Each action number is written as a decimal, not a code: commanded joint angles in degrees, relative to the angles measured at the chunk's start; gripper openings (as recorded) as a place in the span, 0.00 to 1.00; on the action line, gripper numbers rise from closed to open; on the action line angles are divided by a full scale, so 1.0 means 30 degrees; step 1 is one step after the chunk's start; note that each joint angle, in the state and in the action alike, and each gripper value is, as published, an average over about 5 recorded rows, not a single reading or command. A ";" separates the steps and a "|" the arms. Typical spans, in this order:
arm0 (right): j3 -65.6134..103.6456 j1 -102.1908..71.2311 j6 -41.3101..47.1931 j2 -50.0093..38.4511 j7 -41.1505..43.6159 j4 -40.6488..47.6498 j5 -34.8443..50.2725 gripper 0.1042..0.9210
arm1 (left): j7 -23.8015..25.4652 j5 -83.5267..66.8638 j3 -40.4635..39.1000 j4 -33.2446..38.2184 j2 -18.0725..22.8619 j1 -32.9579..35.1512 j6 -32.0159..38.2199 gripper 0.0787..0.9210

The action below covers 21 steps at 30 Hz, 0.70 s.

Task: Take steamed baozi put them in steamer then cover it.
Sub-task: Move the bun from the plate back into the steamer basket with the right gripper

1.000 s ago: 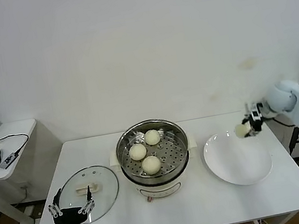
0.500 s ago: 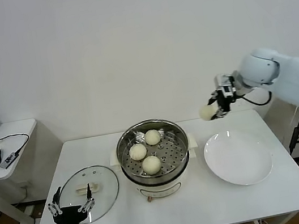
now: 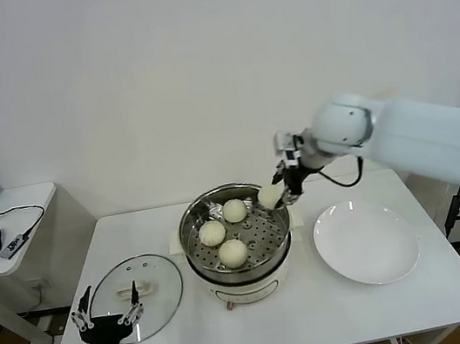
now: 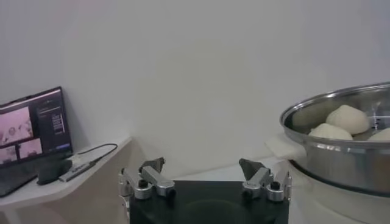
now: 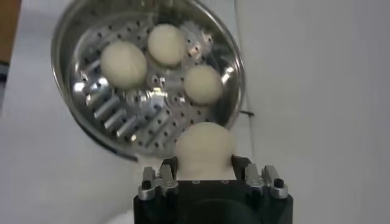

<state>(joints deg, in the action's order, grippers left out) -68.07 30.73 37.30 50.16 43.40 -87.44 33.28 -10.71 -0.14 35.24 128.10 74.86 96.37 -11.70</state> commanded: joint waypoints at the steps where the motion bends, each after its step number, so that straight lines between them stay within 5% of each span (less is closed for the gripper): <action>1: -0.0723 -0.1204 0.1435 0.3420 -0.1701 0.1510 0.1398 0.58 | 0.0005 -0.0047 0.0043 -0.0051 -0.0040 -0.0043 0.0030 0.88; 21: -0.1241 -0.1888 0.1469 0.4146 -0.0880 0.3281 -0.1090 0.58 | 0.0013 -0.0172 0.0030 -0.0305 -0.0029 -0.0410 0.0023 0.88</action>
<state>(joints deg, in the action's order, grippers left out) -71.24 25.86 41.11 61.22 40.48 -79.26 32.01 -10.70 -0.65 35.36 127.24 74.82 95.14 -11.62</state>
